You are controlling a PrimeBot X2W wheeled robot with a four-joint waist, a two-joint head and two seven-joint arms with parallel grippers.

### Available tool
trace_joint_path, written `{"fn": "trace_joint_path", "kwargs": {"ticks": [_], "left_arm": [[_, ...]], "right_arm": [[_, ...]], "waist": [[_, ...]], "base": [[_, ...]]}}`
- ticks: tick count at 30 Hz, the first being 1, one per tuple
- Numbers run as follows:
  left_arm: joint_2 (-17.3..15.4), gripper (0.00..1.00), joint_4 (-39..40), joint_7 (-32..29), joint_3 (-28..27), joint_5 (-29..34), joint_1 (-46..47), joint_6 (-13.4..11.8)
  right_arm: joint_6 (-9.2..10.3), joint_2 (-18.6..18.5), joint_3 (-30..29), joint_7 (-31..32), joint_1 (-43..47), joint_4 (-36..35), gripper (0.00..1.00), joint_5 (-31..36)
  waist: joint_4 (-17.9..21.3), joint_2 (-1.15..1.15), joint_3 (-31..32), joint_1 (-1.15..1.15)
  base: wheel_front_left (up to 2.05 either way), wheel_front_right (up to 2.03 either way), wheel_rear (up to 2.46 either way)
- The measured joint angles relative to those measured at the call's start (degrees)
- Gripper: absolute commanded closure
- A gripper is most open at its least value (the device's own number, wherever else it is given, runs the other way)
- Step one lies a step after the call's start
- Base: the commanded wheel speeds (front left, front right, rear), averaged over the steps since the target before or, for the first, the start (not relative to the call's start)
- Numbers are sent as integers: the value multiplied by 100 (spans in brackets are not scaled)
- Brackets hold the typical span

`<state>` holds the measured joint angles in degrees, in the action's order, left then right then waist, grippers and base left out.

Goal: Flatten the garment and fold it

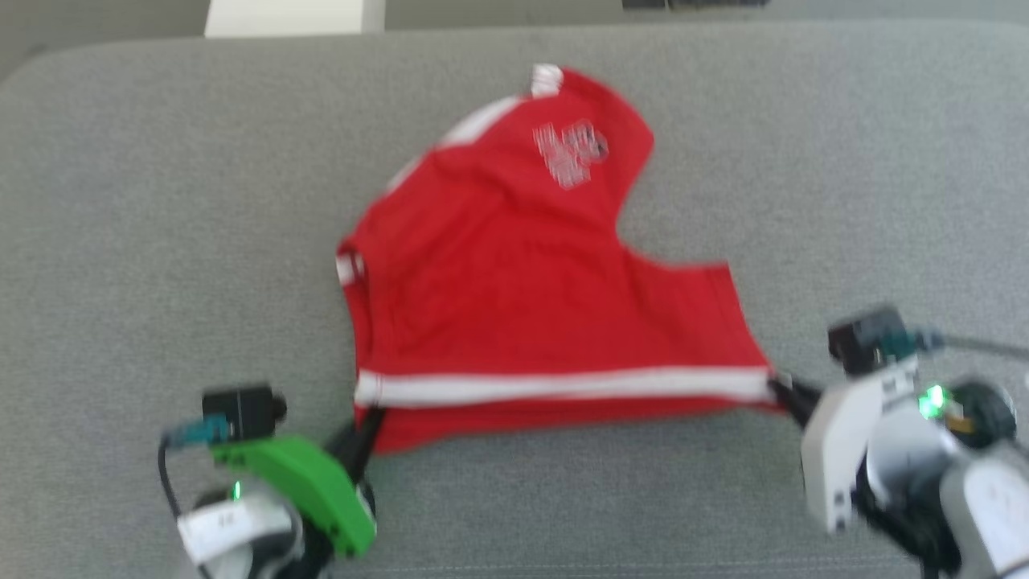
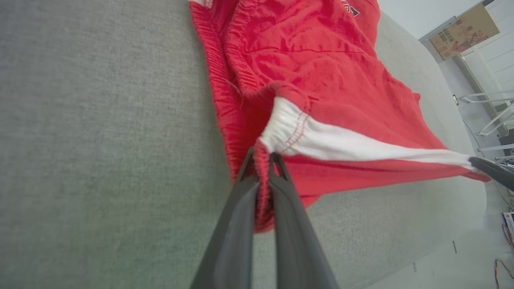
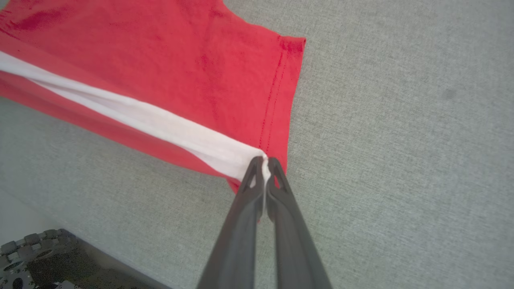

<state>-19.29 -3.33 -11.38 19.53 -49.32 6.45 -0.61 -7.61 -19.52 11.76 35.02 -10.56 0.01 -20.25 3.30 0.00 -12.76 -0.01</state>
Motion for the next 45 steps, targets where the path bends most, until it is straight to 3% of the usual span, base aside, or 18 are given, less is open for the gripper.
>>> {"fn": "trace_joint_path", "kwargs": {"ticks": [7,11,16,20,28,45], "left_arm": [[-157,100,809,-301,27,-277,-1169,-405],[-147,100,1039,-292,45,-324,-1514,-478],[110,100,1173,-8,83,-346,-1515,-472],[331,100,1237,165,98,-291,-1175,-472],[742,100,922,255,125,-221,26,-466],[1470,100,-812,928,197,-142,1661,-400]], "right_arm": [[0,360,-612,700,1525,-1093,100,180],[0,547,-867,860,1991,-1445,100,349],[0,586,-1018,633,1869,-1661,100,546],[0,446,-915,389,1179,-1600,100,661],[0,-9,-444,-63,-829,-426,100,744],[0,-234,1152,-681,-4420,2861,100,681]], "waist": [[-101,0,377,0],[-206,0,477,0],[-305,0,487,0],[-374,0,422,0],[-625,0,166,0],[-1321,0,-1028,1]], "base": [[0,0,0],[0,0,0],[0,0,0],[0,0,0],[0,0,0],[0,0,0]]}}
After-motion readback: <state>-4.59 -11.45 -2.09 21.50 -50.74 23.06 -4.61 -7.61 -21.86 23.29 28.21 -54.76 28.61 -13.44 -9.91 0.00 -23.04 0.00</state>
